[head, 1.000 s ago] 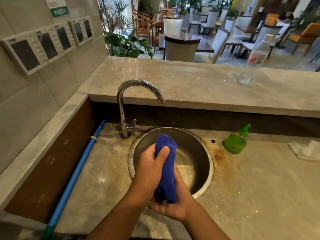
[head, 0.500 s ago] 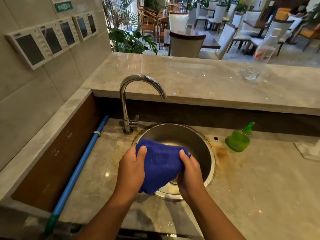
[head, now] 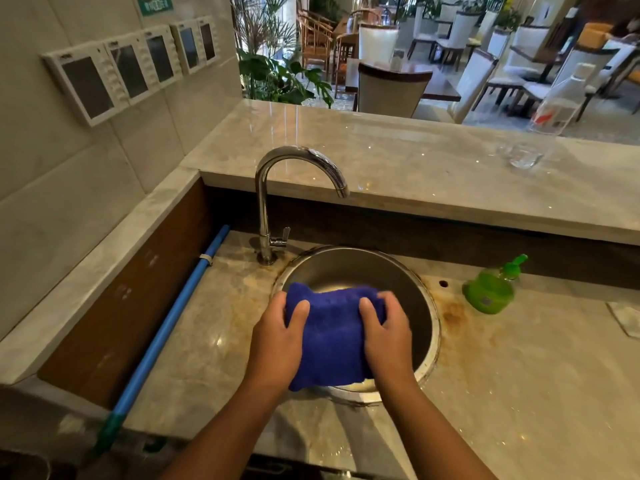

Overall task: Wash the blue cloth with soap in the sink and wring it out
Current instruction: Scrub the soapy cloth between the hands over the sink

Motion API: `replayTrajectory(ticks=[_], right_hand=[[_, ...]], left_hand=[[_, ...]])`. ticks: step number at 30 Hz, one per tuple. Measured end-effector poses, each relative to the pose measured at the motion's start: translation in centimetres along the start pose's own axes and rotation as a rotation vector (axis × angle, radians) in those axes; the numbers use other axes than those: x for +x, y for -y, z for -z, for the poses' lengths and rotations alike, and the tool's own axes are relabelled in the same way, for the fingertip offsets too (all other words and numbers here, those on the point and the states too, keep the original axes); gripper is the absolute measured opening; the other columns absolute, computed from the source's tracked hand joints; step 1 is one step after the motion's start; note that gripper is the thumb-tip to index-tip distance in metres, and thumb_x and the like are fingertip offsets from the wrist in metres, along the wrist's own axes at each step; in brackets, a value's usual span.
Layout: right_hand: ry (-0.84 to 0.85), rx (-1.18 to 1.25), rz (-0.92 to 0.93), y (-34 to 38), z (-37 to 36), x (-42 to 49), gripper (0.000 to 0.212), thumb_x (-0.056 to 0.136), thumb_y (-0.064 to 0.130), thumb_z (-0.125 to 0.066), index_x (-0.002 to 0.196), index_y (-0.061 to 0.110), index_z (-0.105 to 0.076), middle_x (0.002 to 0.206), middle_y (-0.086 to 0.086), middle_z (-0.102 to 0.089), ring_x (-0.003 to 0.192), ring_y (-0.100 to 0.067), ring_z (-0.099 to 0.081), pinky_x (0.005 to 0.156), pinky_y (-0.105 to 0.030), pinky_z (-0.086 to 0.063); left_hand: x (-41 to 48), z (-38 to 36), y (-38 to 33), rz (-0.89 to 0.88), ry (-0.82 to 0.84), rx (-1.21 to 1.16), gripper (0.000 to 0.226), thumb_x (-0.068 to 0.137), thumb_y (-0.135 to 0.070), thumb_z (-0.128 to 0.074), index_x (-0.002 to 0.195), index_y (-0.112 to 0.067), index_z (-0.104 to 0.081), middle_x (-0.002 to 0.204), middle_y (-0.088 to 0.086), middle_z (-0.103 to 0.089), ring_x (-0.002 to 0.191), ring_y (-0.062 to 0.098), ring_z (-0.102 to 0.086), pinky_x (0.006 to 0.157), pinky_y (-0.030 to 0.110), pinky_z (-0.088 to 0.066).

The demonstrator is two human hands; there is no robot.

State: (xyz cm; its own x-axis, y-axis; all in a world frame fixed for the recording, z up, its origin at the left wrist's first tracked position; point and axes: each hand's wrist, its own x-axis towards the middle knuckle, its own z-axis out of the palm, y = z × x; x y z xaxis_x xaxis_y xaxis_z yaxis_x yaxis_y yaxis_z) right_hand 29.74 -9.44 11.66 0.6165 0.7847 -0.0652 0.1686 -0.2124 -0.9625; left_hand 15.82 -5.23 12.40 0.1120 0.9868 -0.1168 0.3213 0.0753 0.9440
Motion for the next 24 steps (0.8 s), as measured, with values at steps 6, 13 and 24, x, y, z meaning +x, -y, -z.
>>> replayTrajectory(ticks=[6, 13, 24], right_hand=[[0.042, -0.06, 0.452, 4.3, -2.4, -3.8, 0.015, 0.096, 0.033, -0.059, 0.085, 0.027, -0.052, 0.07, 0.015, -0.059, 0.063, -0.005, -0.057, 0.055, -0.014, -0.043], [0.037, -0.121, 0.354, 2.2, -3.2, 1.6, 0.025, 0.102, 0.029, -0.051, 0.08, 0.018, -0.055, 0.065, 0.003, -0.057, 0.057, -0.013, -0.052, 0.056, -0.04, -0.05], [-0.042, 0.02, 0.308, 2.6, -2.4, 0.2, 0.025, 0.101, 0.025, -0.051, 0.078, 0.018, -0.059, 0.069, 0.0, -0.061, 0.059, -0.013, -0.055, 0.056, -0.023, -0.047]], left_hand=[[-0.7, -1.6, -2.1, 0.109, 0.087, -0.46, 0.033, 0.103, -0.035, -0.042, 0.088, -0.018, -0.066, 0.082, 0.013, -0.068, 0.072, 0.028, -0.066, 0.07, 0.041, -0.054], [-1.1, -2.3, -2.6, 0.149, 0.114, -0.573, 0.026, 0.103, -0.04, -0.045, 0.104, -0.03, -0.068, 0.098, 0.005, -0.076, 0.094, 0.025, -0.073, 0.085, 0.046, -0.059], [-0.1, -3.0, -3.1, 0.092, 0.209, -0.466, 0.027, 0.103, -0.039, -0.045, 0.102, -0.023, -0.067, 0.093, 0.006, -0.074, 0.088, 0.026, -0.072, 0.081, 0.044, -0.06]])
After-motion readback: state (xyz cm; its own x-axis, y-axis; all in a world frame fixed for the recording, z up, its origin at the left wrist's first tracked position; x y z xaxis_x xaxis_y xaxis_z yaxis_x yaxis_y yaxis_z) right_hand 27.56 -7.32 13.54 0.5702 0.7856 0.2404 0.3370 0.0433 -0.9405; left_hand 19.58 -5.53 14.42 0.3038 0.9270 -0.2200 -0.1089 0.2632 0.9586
